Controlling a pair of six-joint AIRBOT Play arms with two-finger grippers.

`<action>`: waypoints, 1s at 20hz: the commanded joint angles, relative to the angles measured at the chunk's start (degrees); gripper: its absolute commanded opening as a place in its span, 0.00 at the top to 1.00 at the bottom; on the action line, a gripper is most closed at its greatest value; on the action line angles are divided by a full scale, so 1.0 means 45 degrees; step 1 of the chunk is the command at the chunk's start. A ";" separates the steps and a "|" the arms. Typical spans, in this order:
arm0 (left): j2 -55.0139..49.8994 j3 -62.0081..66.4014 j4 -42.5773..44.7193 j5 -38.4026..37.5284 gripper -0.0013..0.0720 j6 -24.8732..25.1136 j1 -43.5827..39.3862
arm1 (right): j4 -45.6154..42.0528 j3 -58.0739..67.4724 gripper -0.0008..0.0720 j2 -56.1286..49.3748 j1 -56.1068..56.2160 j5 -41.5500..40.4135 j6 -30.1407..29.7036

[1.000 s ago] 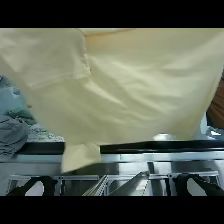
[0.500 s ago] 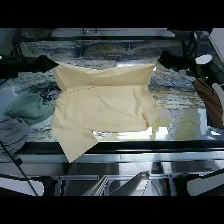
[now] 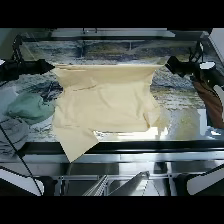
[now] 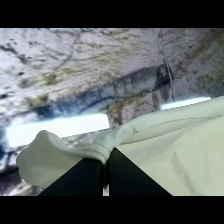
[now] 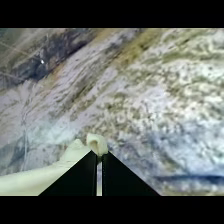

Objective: Fold the shirts.

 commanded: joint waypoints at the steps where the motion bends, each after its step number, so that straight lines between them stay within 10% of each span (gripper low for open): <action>1: -0.0068 0.0121 0.0039 -0.0641 0.95 -0.0092 -0.0087 | 0.0330 0.0005 0.95 -0.0029 -0.0141 0.1190 -0.0486; 2: -0.0068 0.0126 0.0039 -0.0928 0.83 -0.0296 -0.0189 | 0.0335 0.0010 0.63 -0.0019 -0.0141 0.1651 -0.1073; 3: -0.0053 0.0228 0.0039 -0.1360 0.33 -0.0427 -0.0214 | 0.0311 0.0010 0.19 0.0053 -0.0165 0.2186 -0.1608; 4: -0.0053 0.0534 0.0097 -0.1991 0.01 -0.0797 -0.0209 | 0.0180 0.0010 0.14 0.0219 -0.0272 0.2963 -0.1700; 7: 0.0063 0.1977 0.1758 -0.4818 0.01 -0.2594 0.0194 | -0.1409 0.0000 0.40 0.1098 -0.0622 0.6382 -0.1360; 11: 0.1360 0.0782 0.3725 -0.6970 0.04 -0.3983 0.0709 | -0.4051 -0.1404 0.39 0.2254 0.0015 1.0098 -0.0126; 15: 0.3755 -0.4206 0.3735 -0.6275 0.04 -0.3793 0.1287 | -0.4158 -0.5081 0.17 0.3113 0.1141 0.8116 -0.0019; 20: 0.5149 -0.8131 0.4192 -0.6101 0.04 -0.3415 0.2744 | -0.5100 -0.5814 0.16 0.2671 0.2526 0.7315 0.0923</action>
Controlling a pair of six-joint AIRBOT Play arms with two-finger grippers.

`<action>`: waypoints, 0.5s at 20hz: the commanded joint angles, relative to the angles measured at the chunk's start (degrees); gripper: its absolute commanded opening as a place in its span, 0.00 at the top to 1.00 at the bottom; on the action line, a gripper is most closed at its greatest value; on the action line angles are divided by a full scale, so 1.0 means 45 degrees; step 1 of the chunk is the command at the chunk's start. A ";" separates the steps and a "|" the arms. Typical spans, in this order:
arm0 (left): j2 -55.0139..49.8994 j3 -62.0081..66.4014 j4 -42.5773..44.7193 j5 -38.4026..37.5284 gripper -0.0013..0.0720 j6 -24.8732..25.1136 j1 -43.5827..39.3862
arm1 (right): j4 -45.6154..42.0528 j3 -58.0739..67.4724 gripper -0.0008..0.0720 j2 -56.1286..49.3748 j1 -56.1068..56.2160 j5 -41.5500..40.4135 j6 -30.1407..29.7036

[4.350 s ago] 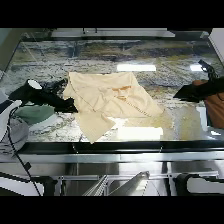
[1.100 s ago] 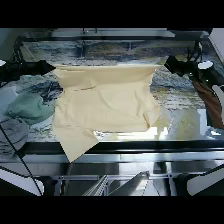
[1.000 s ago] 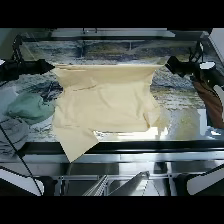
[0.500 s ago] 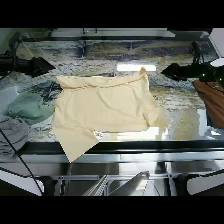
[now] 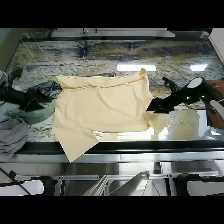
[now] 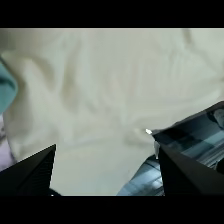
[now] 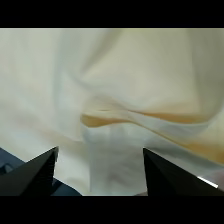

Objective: Fold the shirts.

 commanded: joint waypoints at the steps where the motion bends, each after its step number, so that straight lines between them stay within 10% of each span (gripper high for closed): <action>1: 0.0889 -0.2419 0.0831 0.0219 0.04 0.0170 0.0933 | -0.0695 -0.0549 0.17 -0.0078 0.0947 -0.0369 0.0651; 3: 0.0957 -0.2958 0.0962 0.0894 0.04 0.0287 0.1020 | -0.0699 -0.0544 0.23 -0.0078 0.1132 -0.0491 0.0923; 8: 0.0257 -0.3065 0.0976 0.1404 0.04 0.0452 0.0107 | -0.0695 -0.0544 0.92 -0.0078 0.1151 -0.1137 0.1321; 10: -0.0136 -0.3050 0.0976 0.1428 0.04 0.0593 -0.0151 | -0.0699 -0.0544 0.97 -0.0029 0.1151 -0.1088 0.1365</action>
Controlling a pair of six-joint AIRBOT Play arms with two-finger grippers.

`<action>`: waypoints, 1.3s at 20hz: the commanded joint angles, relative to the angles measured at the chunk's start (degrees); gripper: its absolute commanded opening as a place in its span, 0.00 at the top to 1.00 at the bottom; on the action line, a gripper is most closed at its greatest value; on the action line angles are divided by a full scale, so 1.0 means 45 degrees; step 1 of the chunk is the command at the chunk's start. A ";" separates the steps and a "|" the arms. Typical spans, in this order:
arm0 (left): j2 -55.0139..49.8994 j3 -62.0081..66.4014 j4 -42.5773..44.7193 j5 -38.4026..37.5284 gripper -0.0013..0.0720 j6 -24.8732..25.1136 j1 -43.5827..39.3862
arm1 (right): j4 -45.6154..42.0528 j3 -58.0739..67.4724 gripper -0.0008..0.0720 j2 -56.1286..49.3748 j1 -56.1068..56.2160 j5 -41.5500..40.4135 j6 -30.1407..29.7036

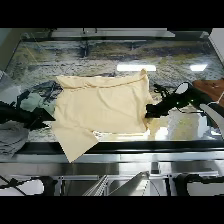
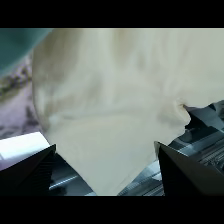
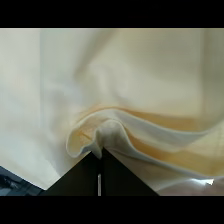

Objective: Fold the shirts.

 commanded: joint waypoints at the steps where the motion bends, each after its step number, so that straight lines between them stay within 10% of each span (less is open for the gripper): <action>1: -0.0544 -0.0078 0.0102 0.0248 0.04 0.0194 -0.0359 | -0.0039 -0.0015 0.97 0.0131 0.0044 -0.0107 0.0228; 7: -0.0937 0.0724 0.2327 -0.0034 0.04 -0.0364 -0.0316 | -0.0029 -0.0005 0.97 0.1253 -0.0209 0.0272 0.0136; 13: -0.0952 0.0044 0.0321 0.1787 0.04 0.0685 -0.0874 | 0.0073 -0.0005 0.97 0.1418 -0.0267 0.0952 0.0136; 20: -0.1355 -0.0131 0.0010 0.1525 0.94 0.1166 -0.1695 | 0.0165 -0.0005 0.97 0.2225 -0.0491 0.0957 0.0136; 26: 0.0199 -0.0131 -0.3089 0.0486 0.94 0.1967 -0.0457 | 0.1064 -0.0005 0.97 0.3463 -0.2803 0.1171 0.0015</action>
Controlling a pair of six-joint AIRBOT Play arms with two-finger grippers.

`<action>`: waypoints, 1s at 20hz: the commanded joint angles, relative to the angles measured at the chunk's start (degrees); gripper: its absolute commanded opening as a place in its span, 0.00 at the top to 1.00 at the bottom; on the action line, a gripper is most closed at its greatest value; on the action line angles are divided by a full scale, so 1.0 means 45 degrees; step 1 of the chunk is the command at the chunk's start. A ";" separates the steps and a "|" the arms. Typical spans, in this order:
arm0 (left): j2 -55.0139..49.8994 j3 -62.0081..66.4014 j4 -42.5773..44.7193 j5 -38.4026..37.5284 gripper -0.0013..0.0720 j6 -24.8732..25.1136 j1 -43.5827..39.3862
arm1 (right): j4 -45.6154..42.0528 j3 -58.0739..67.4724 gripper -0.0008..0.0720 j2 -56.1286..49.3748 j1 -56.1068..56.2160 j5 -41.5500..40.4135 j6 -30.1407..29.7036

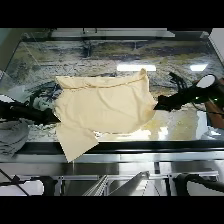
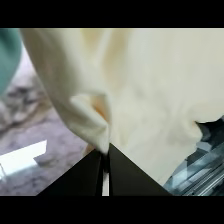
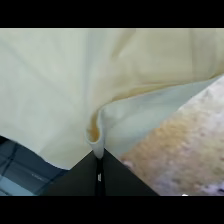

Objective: Fold the shirts.

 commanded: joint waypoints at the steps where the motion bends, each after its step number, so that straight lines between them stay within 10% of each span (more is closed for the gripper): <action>1: 0.1355 0.0015 -0.3371 -0.1559 0.94 0.0942 0.0913 | 0.1554 0.0010 0.97 0.0903 -0.1622 0.0311 -0.0495; 8: 0.6101 0.3978 -1.4052 -0.5294 0.95 0.1141 0.2229 | 1.3668 0.0505 0.97 0.6557 -0.6426 0.1661 -0.5212; 15: 0.8548 1.0064 -1.8642 -0.2710 0.94 -0.0121 0.7203 | 1.2784 0.4847 0.97 1.1186 -0.8451 -0.3385 -0.7315; 20: 0.6892 1.0137 -1.5246 -0.3143 0.94 -0.0831 0.4828 | 0.9714 0.5649 0.97 0.9151 -0.8427 -0.1632 -0.3541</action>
